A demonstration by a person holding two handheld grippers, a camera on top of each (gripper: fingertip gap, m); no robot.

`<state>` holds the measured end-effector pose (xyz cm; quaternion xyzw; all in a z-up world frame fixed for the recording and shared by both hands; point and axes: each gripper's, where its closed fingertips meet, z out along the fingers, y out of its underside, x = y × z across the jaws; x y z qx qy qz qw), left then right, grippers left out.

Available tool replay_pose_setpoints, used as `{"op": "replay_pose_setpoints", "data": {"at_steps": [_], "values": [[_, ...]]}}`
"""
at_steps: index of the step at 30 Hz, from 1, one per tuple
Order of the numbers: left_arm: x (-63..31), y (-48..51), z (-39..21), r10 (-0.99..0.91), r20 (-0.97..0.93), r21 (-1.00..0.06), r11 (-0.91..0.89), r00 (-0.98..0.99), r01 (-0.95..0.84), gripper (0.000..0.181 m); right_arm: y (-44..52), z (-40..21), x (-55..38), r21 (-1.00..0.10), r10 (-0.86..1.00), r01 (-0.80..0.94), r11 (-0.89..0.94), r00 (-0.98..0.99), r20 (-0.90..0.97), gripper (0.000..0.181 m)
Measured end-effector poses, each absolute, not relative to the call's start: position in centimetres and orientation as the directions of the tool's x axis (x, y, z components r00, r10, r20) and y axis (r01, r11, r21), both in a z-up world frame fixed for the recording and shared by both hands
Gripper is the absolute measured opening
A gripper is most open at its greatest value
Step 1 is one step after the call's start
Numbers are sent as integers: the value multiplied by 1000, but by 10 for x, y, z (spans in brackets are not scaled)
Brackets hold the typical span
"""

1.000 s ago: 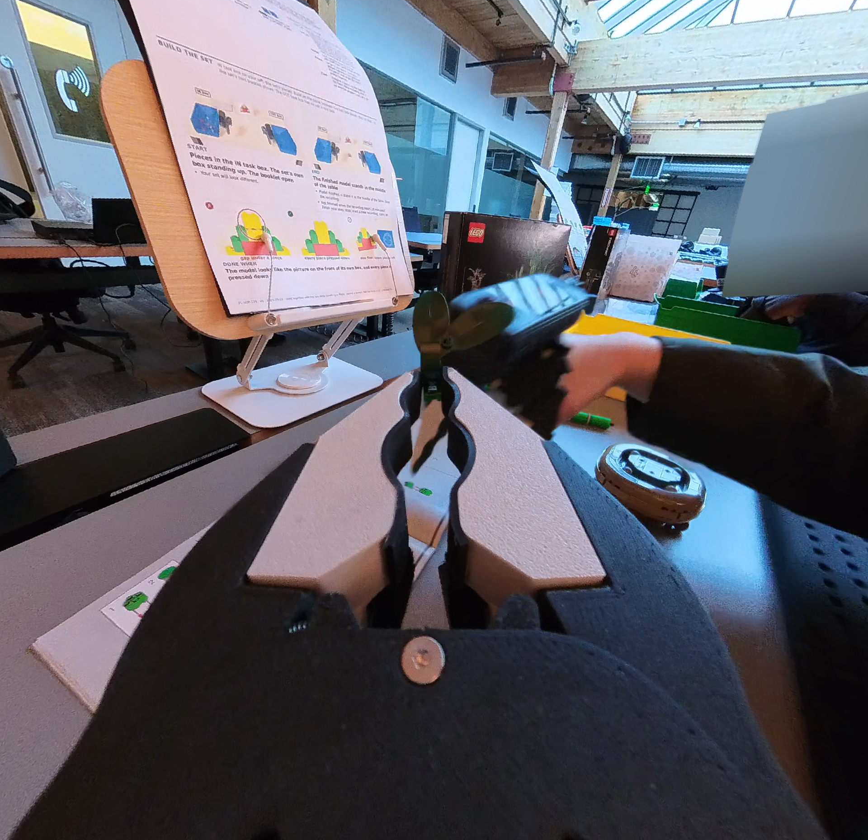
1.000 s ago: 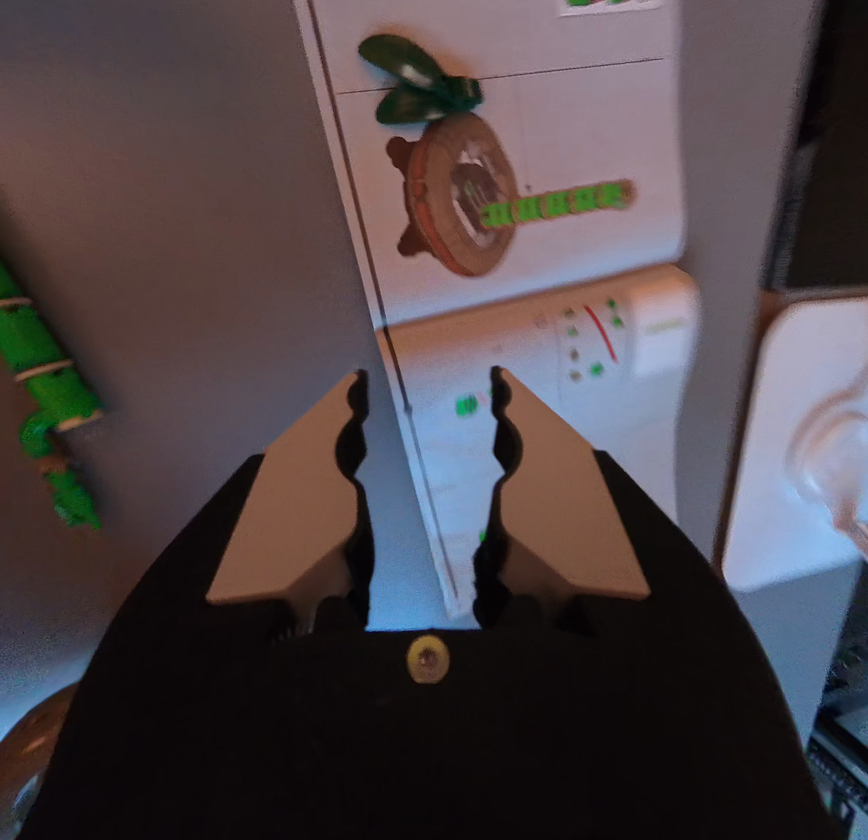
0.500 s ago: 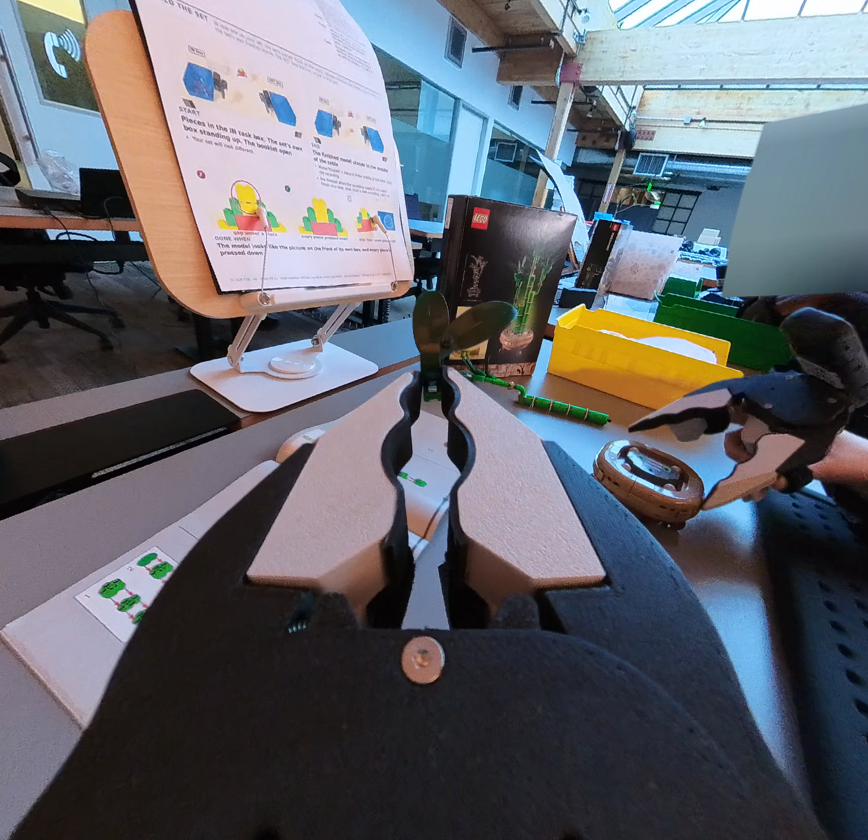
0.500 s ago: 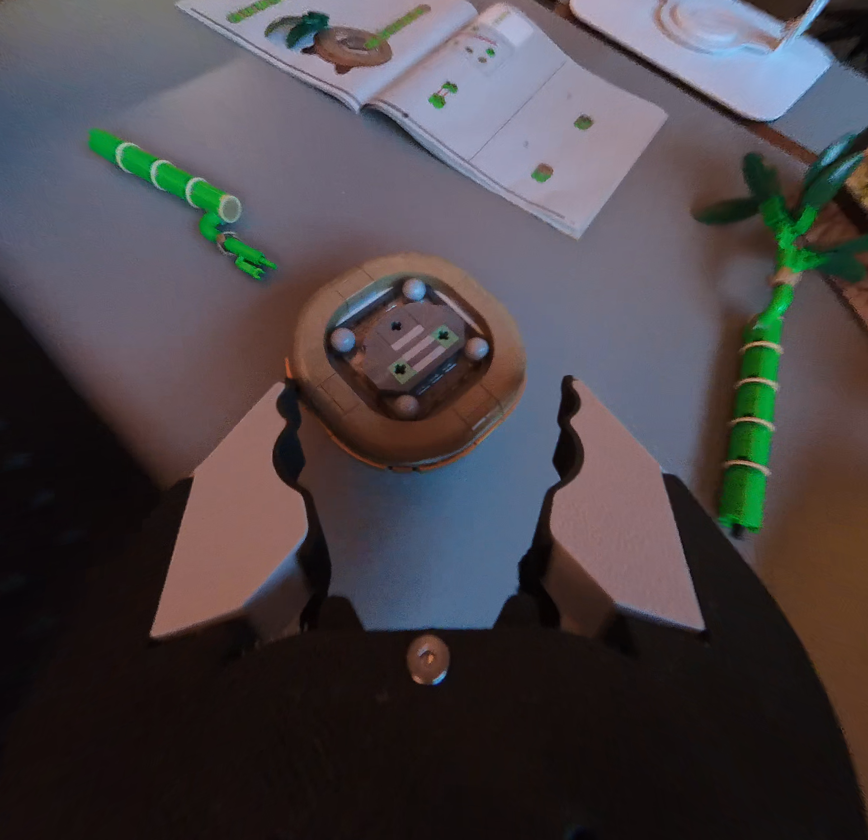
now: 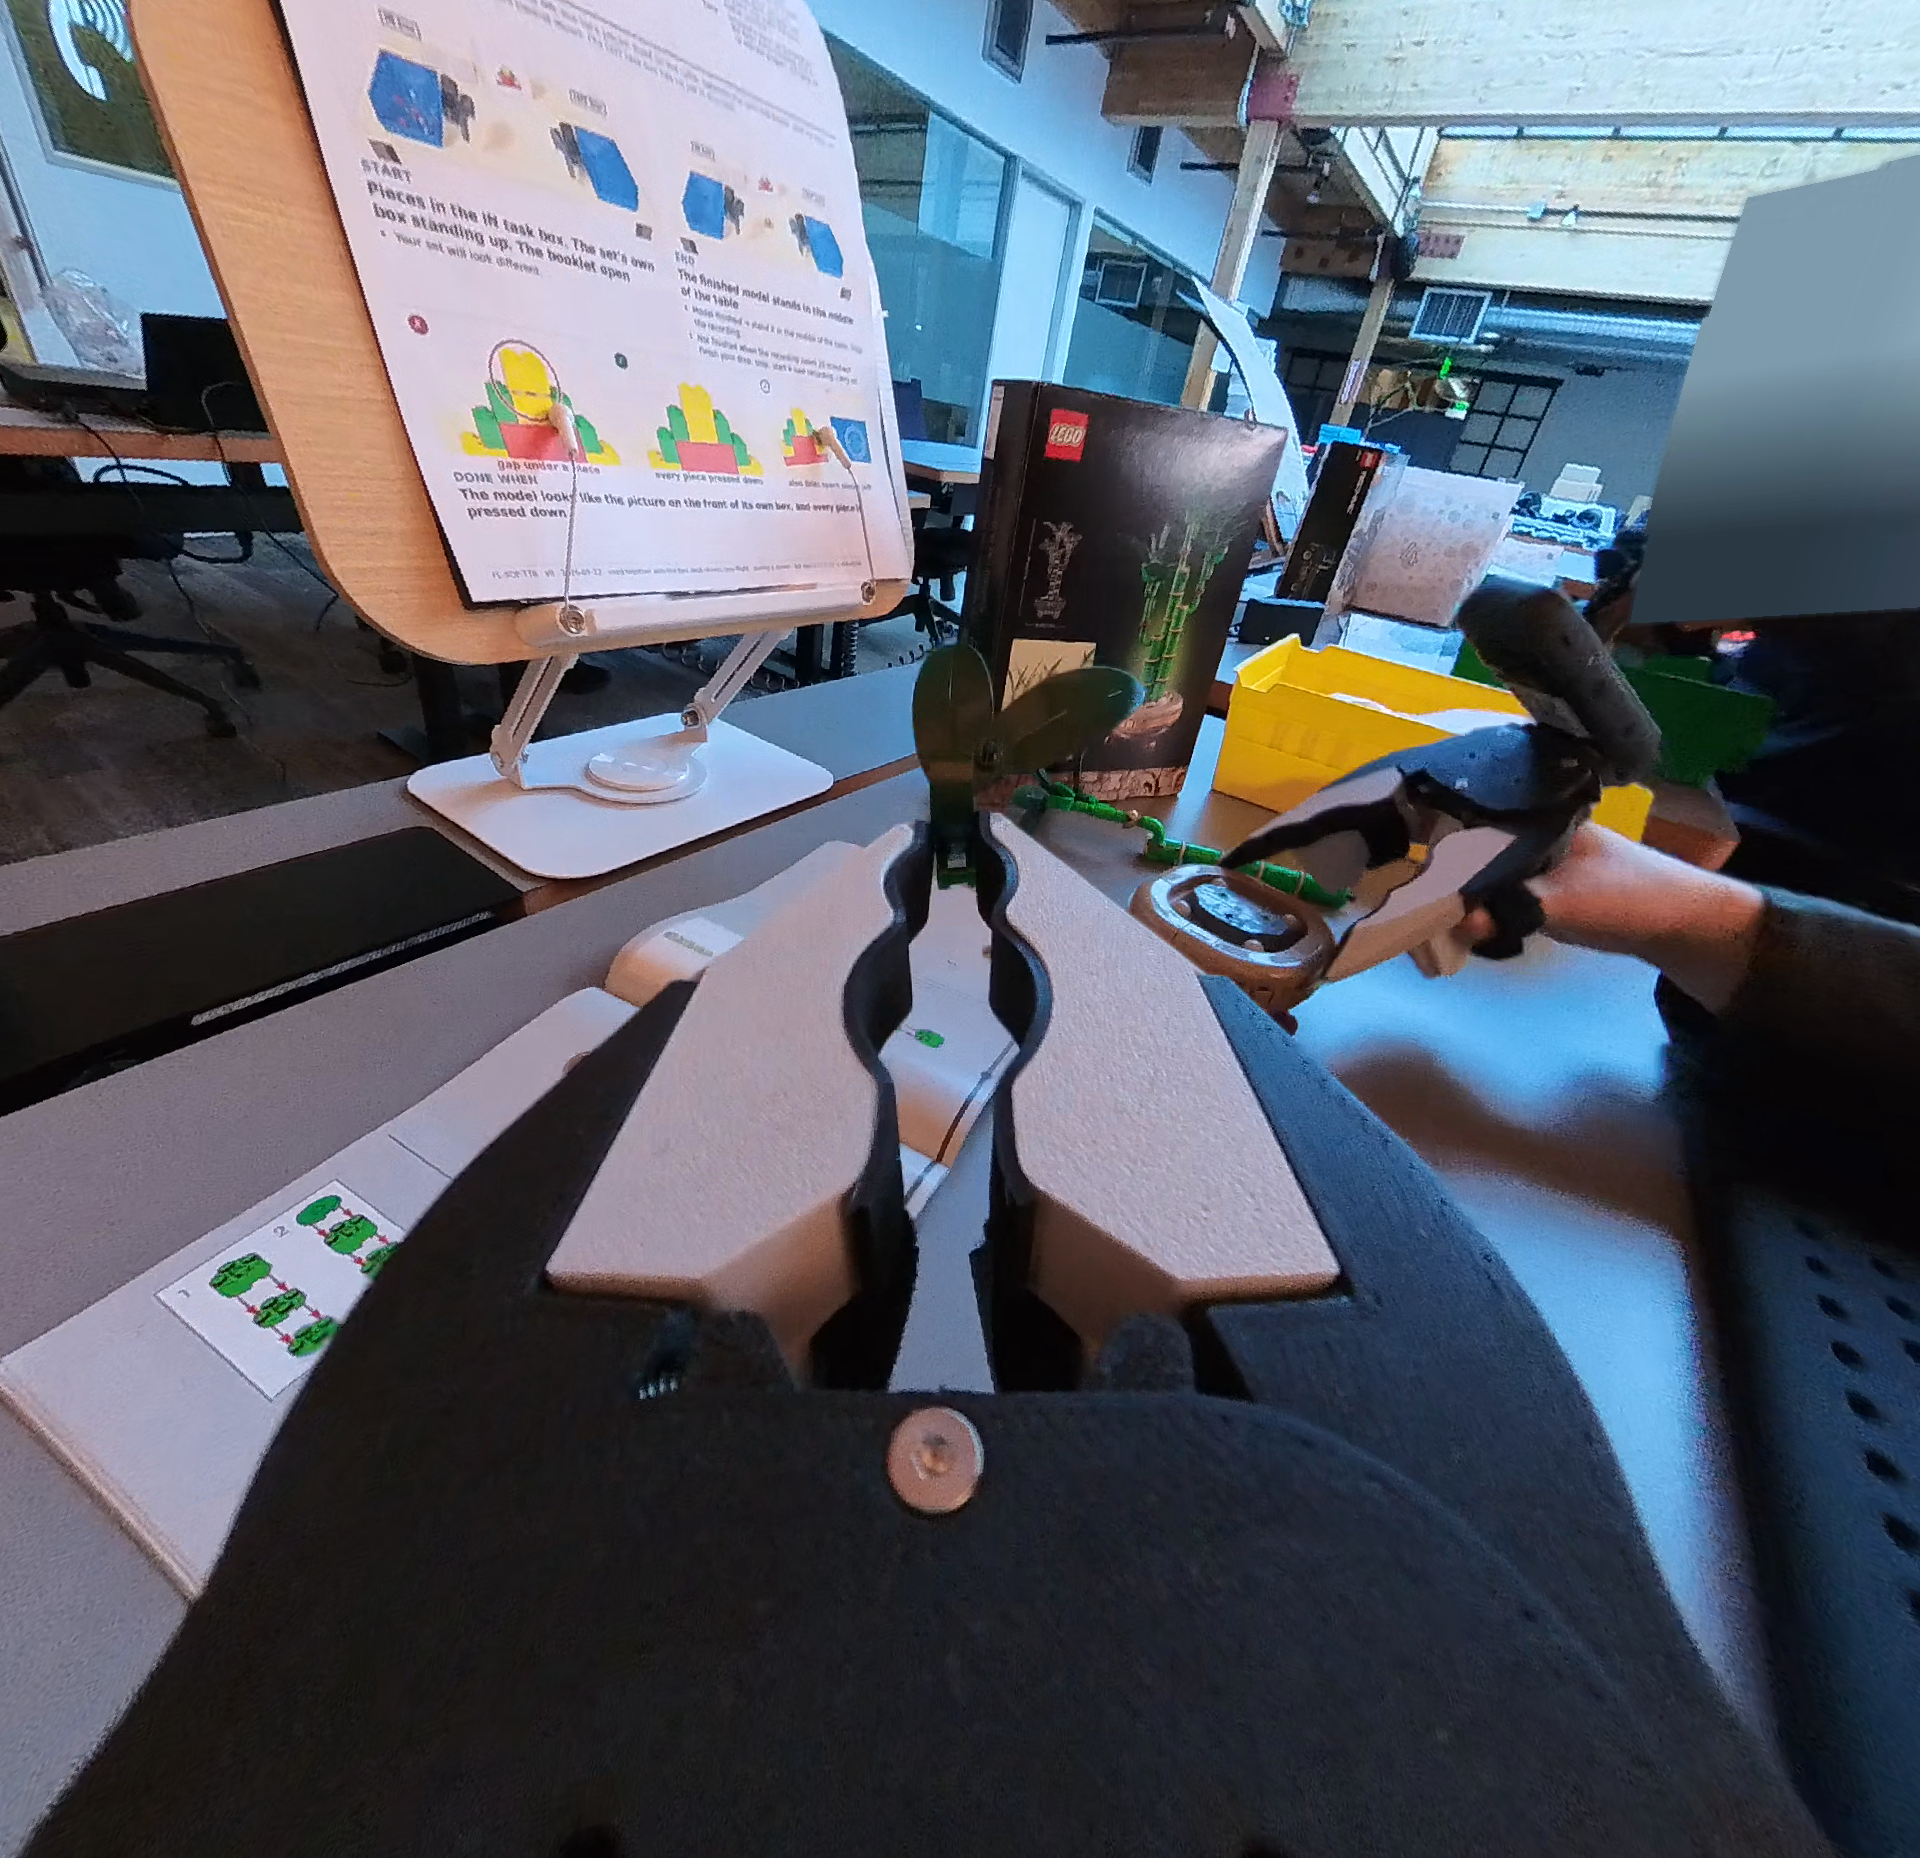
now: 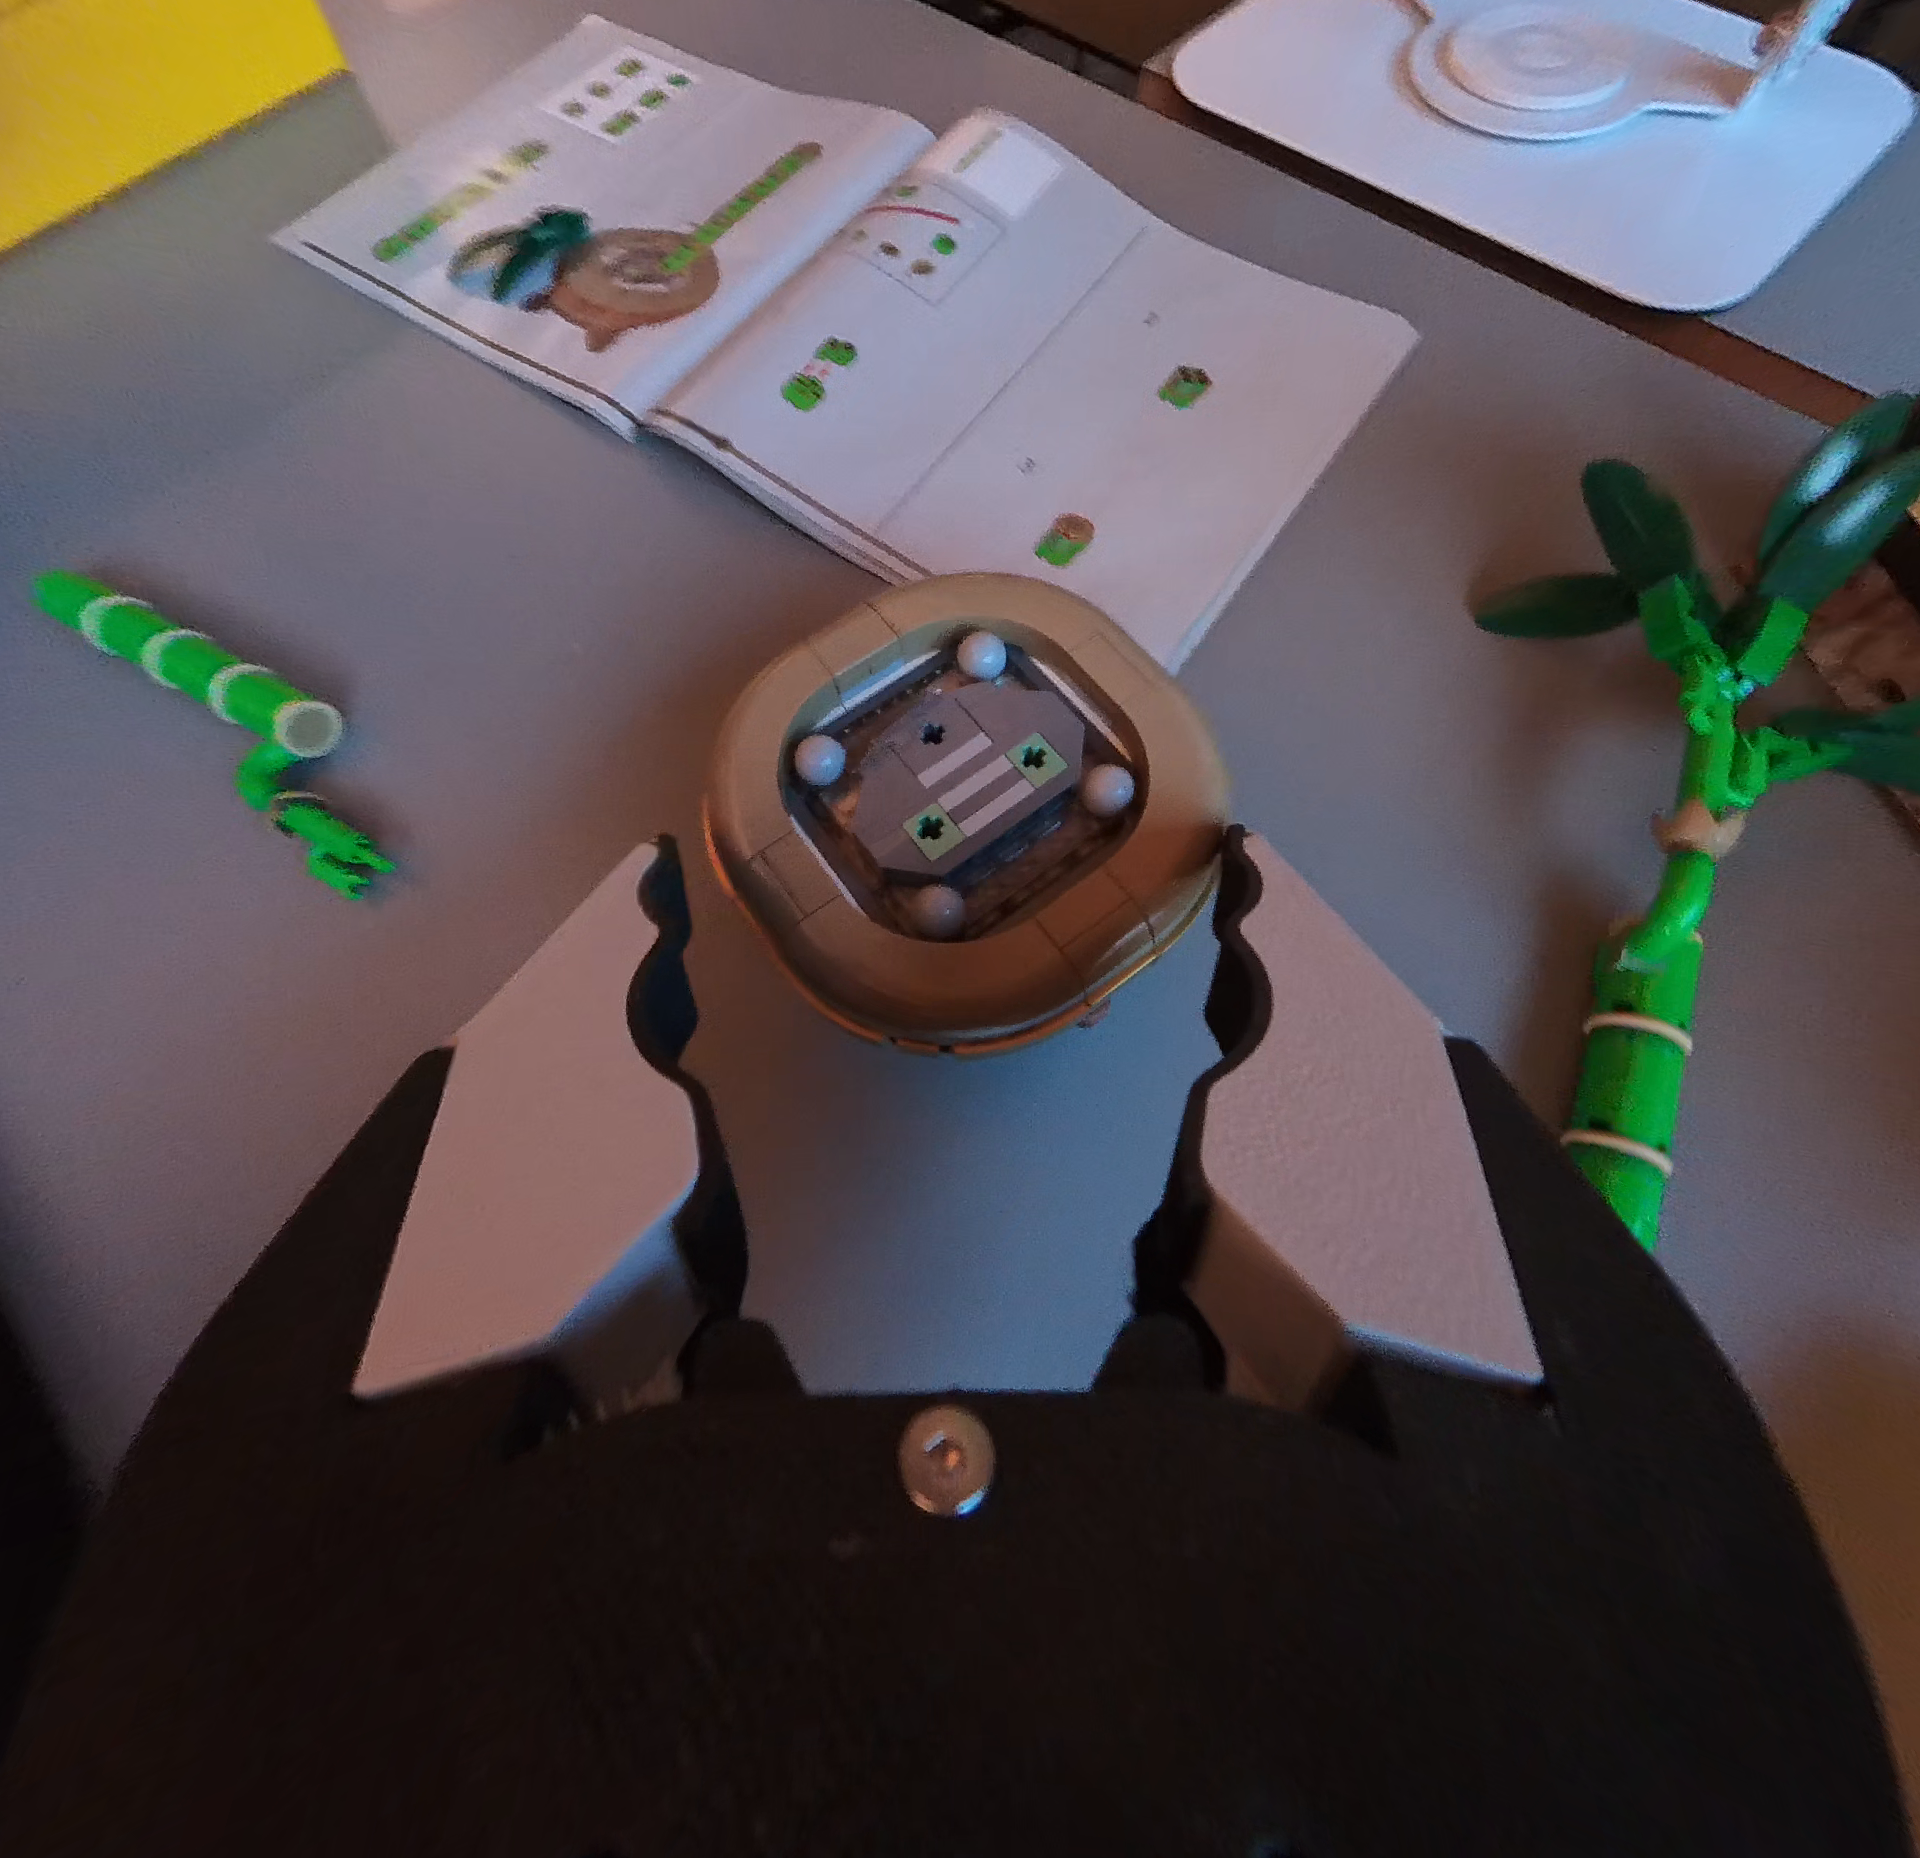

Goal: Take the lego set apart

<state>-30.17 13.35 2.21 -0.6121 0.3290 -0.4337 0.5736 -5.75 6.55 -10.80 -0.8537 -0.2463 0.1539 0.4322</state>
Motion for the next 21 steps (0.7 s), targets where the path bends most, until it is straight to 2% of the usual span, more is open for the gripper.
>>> {"op": "replay_pose_setpoints", "data": {"at_steps": [2,5,7,10,13,14,16,21], "values": [[-301,134,20,-901,157,-987,-133,404,87,6,66,-87,-51,-854,579,221,-471,808,-110,101],[-299,133,20,-904,158,-987,-135,398,85,6,84,-71,10,-883,414,73,-464,899,-143,62],[-297,133,21,-906,154,-988,-133,394,80,6,92,-93,58,-842,252,35,-538,960,-121,53],[-297,132,19,-904,145,-989,-129,403,67,6,87,-124,80,-760,202,104,-641,979,-37,56],[-296,132,18,-905,150,-989,-135,399,65,5,85,-139,86,-694,189,174,-699,980,55,51],[-295,133,16,-905,152,-988,-139,398,62,5,85,-144,88,-677,186,186,-713,980,73,45],[-294,133,14,-905,155,-988,-145,397,56,6,81,-152,89,-647,192,187,-739,979,64,19],[-292,133,9,-908,128,-991,-134,400,13,5,51,-155,79,-657,206,173,-733,978,27,16]]}}
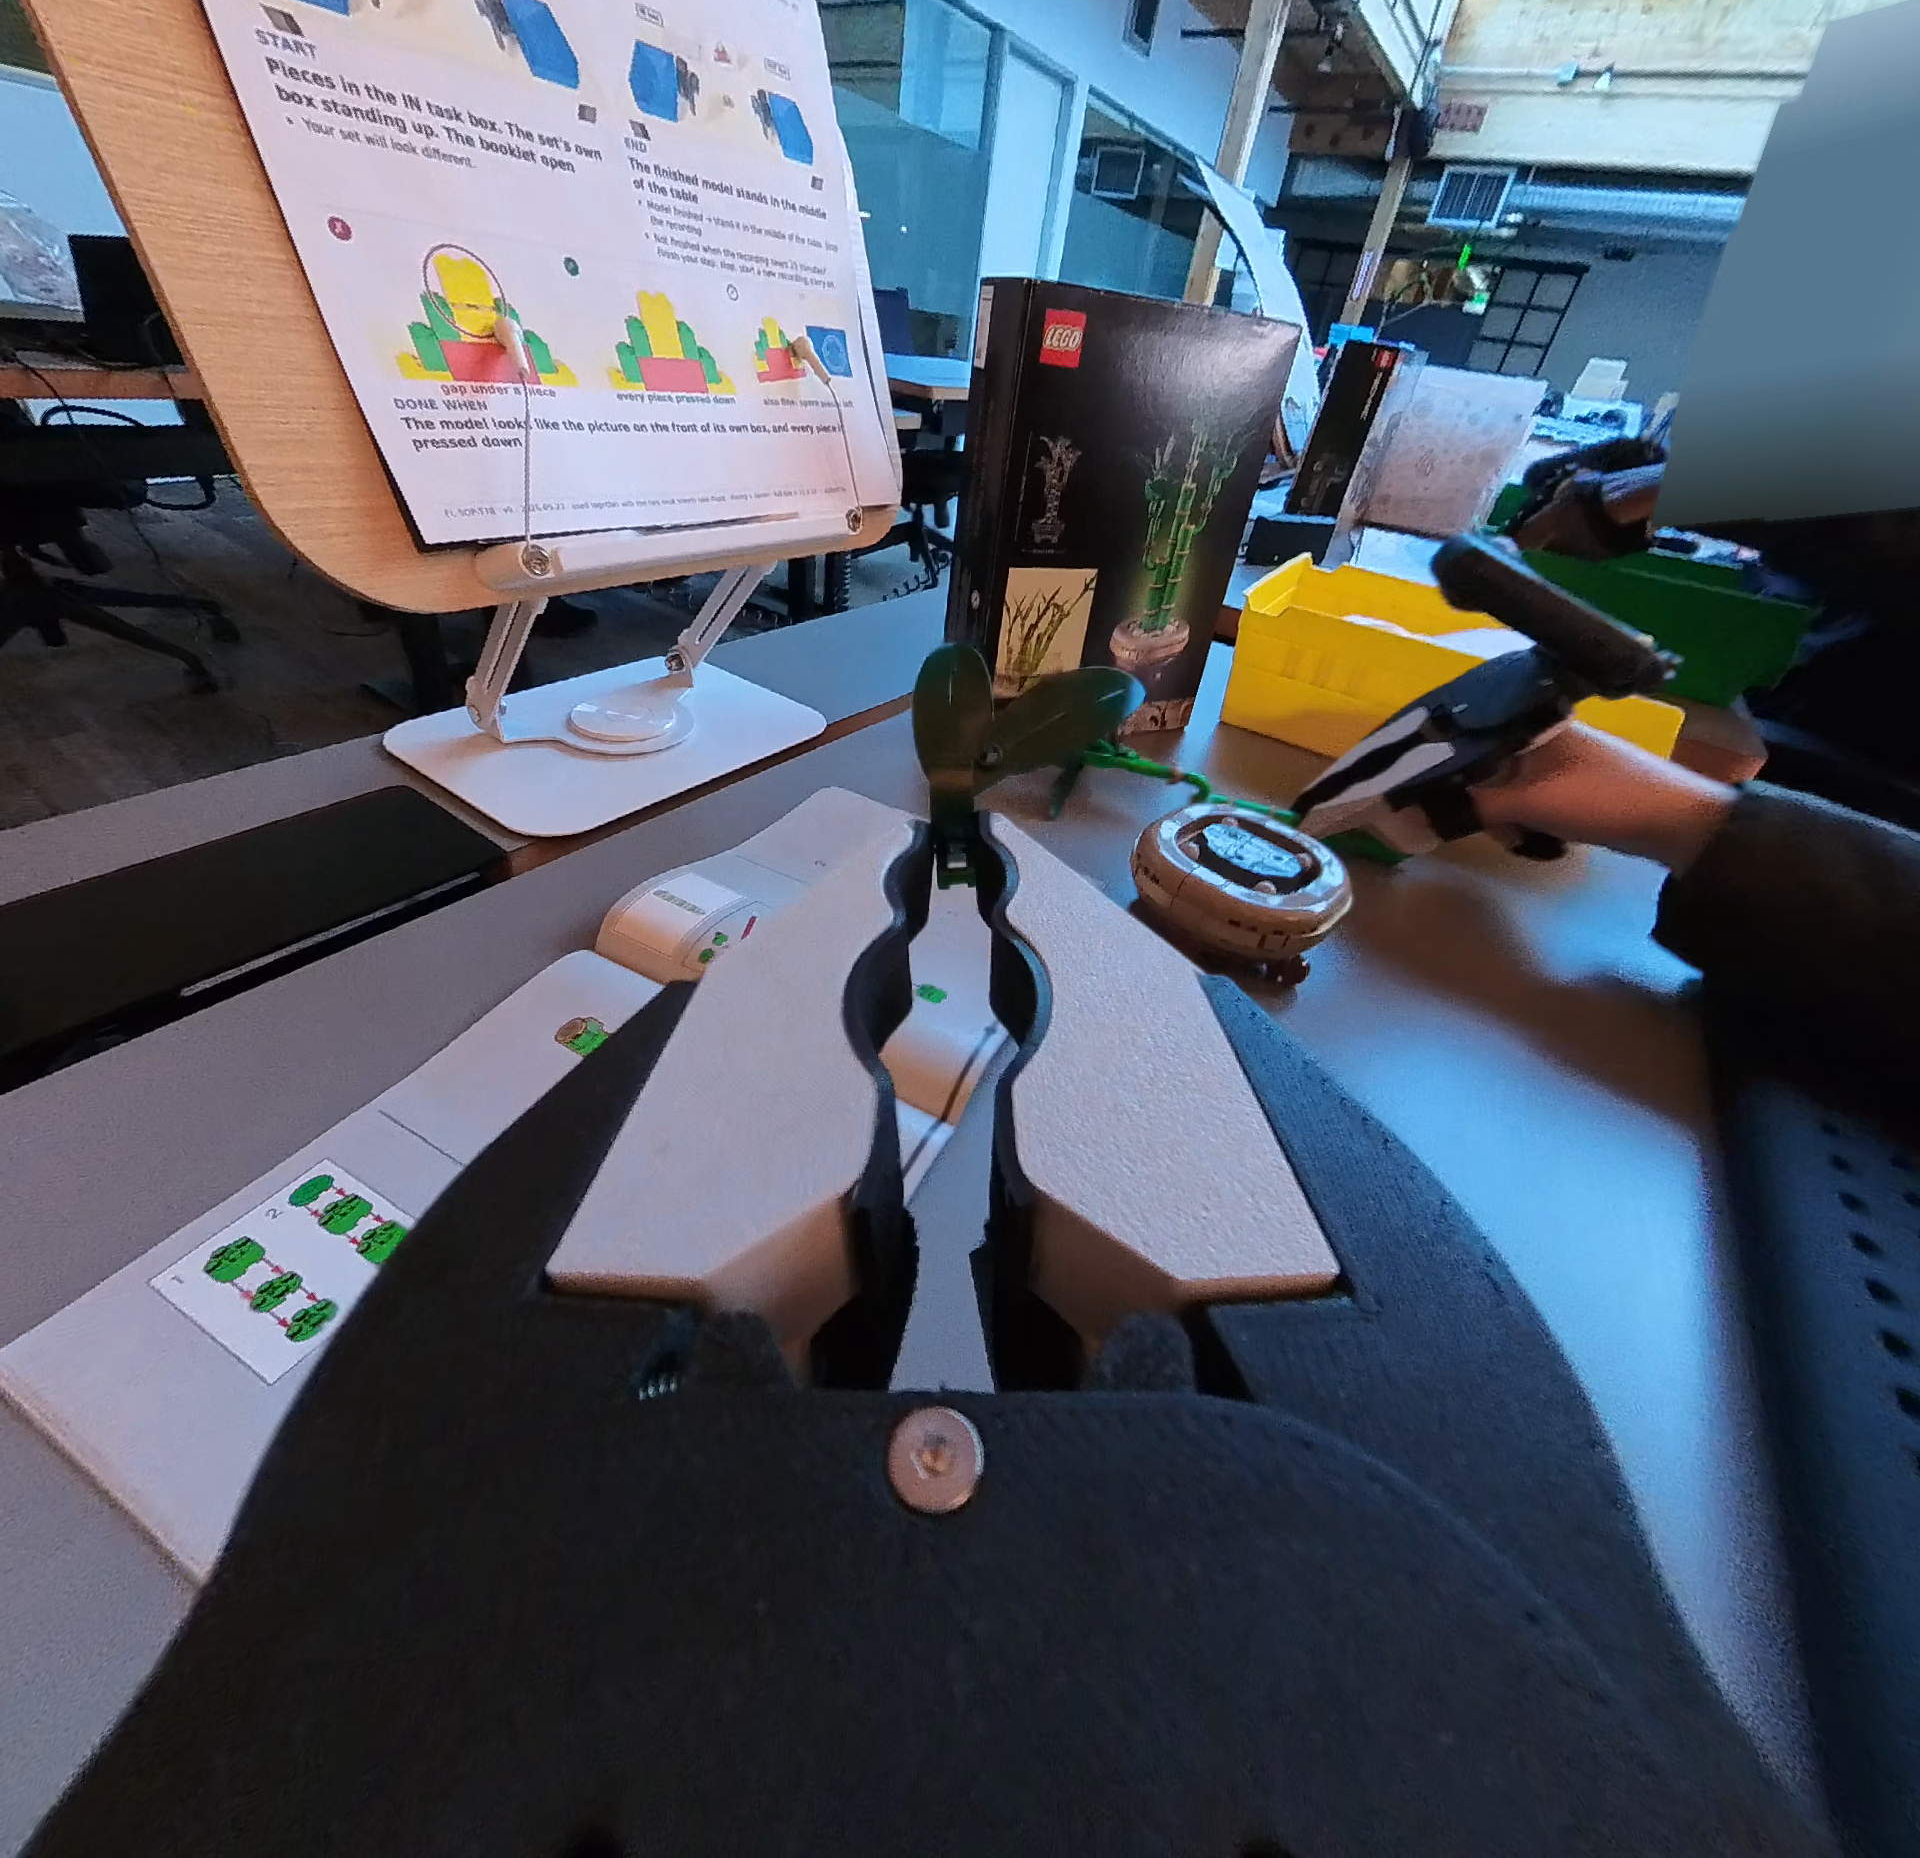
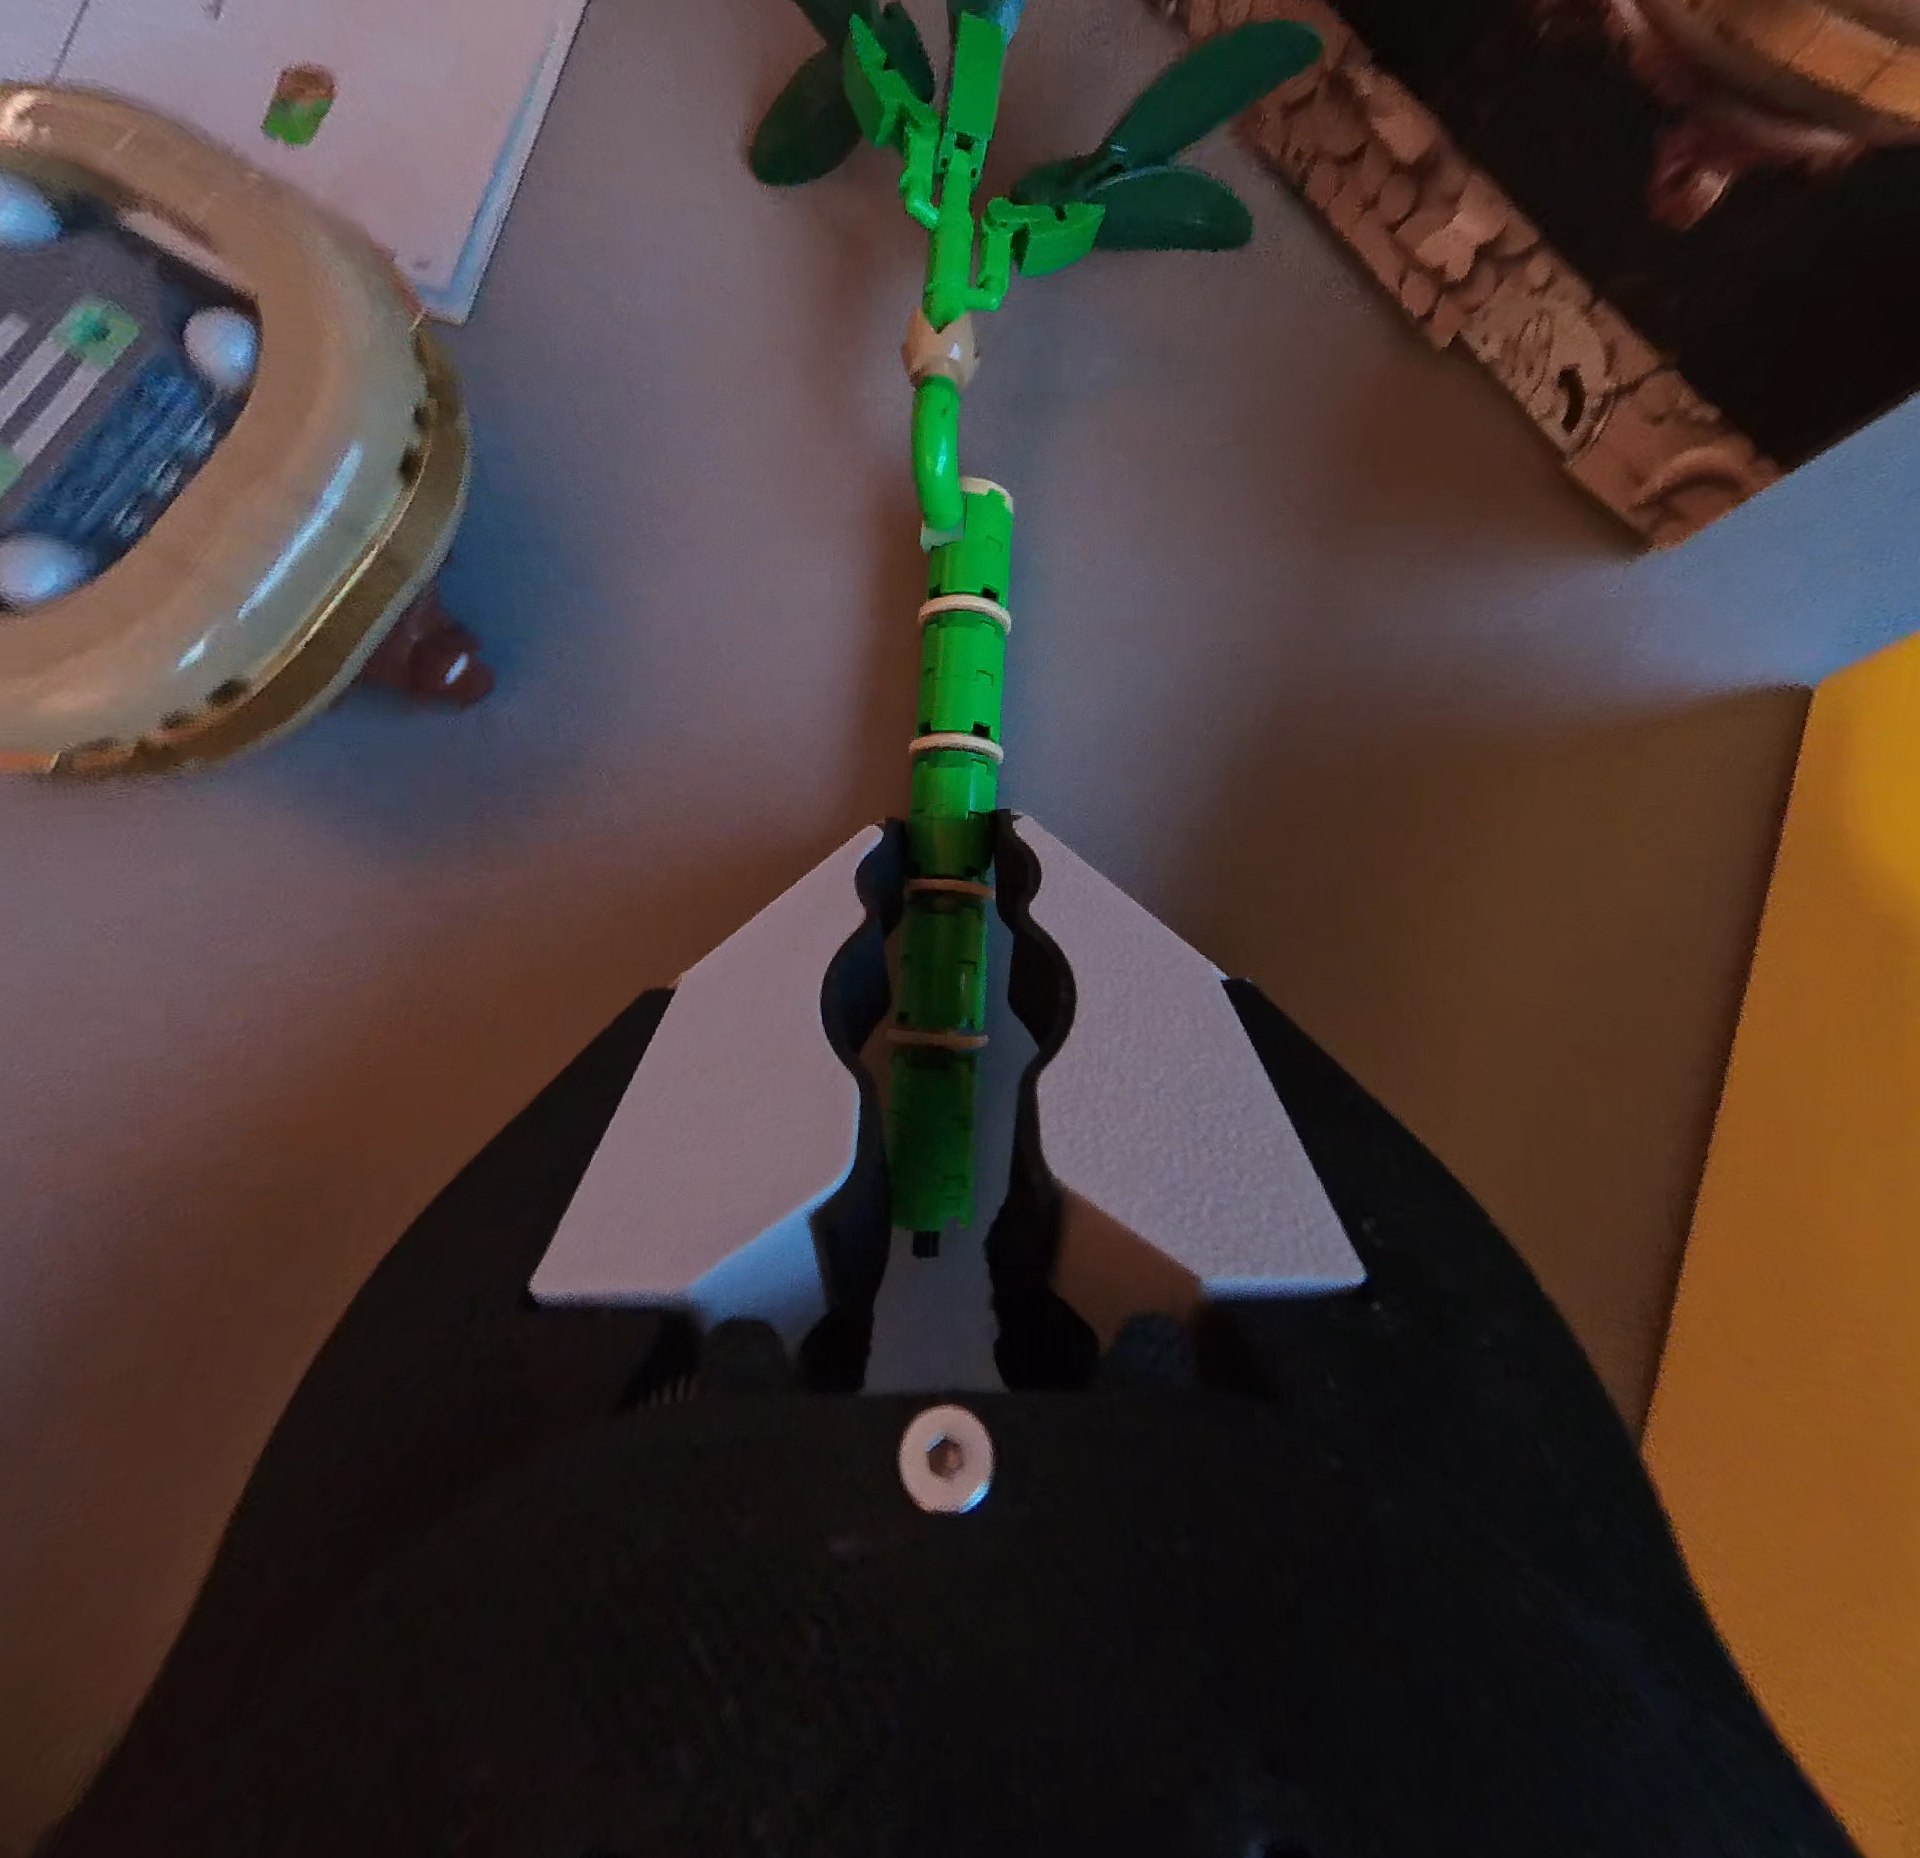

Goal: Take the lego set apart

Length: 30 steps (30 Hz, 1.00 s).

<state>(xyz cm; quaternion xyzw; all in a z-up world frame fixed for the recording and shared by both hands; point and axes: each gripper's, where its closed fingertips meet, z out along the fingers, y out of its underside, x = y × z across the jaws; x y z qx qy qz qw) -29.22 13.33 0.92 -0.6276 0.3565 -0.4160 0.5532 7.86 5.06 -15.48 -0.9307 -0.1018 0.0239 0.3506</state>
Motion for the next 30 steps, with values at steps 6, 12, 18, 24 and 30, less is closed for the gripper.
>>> {"op": "replay_pose_setpoints", "data": {"at_steps": [6,12,18,24,30], "values": [[-282,128,-2,-928,103,-990,-129,359,-50,6,33,-141,81,-663,190,192,-723,979,77,36],[-273,119,-2,-913,-141,-979,72,382,-188,6,41,53,-71,-957,464,289,-27,852,245,42],[-280,114,13,-917,-128,-990,95,377,-106,6,72,28,-228,-990,845,87,-112,532,-49,54],[-270,106,-6,-906,-288,-945,217,309,-245,6,79,-5,-223,-963,813,-90,-253,520,-262,56],[-254,85,-82,-953,-294,-801,201,77,-564,6,83,-22,-217,-915,761,-91,-394,525,-380,43]]}}
